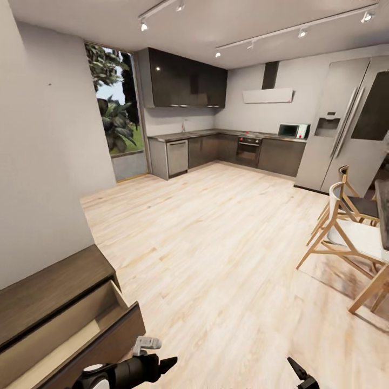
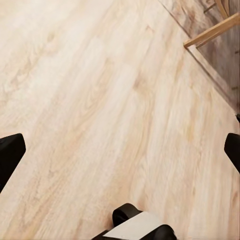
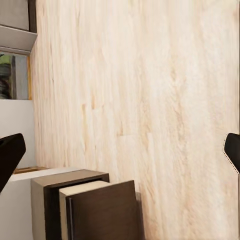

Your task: Place each of the two pumpkins and all three candles from the living room inside a cabinet in the living room (use any cabinet), then make sure every cabinet is closed, and position the cauldron so it is next to a table in the living room.

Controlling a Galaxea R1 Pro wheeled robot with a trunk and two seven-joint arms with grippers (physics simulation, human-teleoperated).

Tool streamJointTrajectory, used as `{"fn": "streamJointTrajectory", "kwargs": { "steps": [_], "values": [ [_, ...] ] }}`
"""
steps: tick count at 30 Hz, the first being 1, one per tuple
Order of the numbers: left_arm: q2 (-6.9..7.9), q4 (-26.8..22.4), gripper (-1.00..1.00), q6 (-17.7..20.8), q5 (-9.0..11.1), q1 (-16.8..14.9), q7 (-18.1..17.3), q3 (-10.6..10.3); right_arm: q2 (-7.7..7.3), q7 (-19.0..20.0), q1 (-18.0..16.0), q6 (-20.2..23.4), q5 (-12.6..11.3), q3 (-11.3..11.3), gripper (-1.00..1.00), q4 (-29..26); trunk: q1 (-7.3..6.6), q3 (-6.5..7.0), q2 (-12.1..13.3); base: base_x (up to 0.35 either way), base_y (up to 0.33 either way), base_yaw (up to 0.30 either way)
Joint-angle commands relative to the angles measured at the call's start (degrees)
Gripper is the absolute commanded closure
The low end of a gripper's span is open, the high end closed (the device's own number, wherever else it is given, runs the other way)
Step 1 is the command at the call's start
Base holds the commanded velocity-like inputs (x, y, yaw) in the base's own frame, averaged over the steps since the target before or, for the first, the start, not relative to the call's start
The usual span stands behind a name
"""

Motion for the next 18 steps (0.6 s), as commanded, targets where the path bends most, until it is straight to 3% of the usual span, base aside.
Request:
{"fn": "streamJointTrajectory", "kwargs": {
  "steps": [1, 18],
  "values": [
    [0.05, 0.01, -1.00, 0.19, 0.48, -0.04, 0.01, -0.08, 0.00, 0.18, -0.04, 0.61, -0.60, 0.01, -1.00, 0.04, 0.00, -0.11, -0.04, 0.000, 0.000, -0.245],
    [-0.32, 0.88, -1.00, 0.19, 0.53, -0.05, 0.01, -0.08, -0.04, 0.26, -0.04, 0.66, -0.60, 0.05, -1.00, 0.04, 0.00, -0.92, -0.04, 0.000, 0.000, -0.244]
  ]
}}
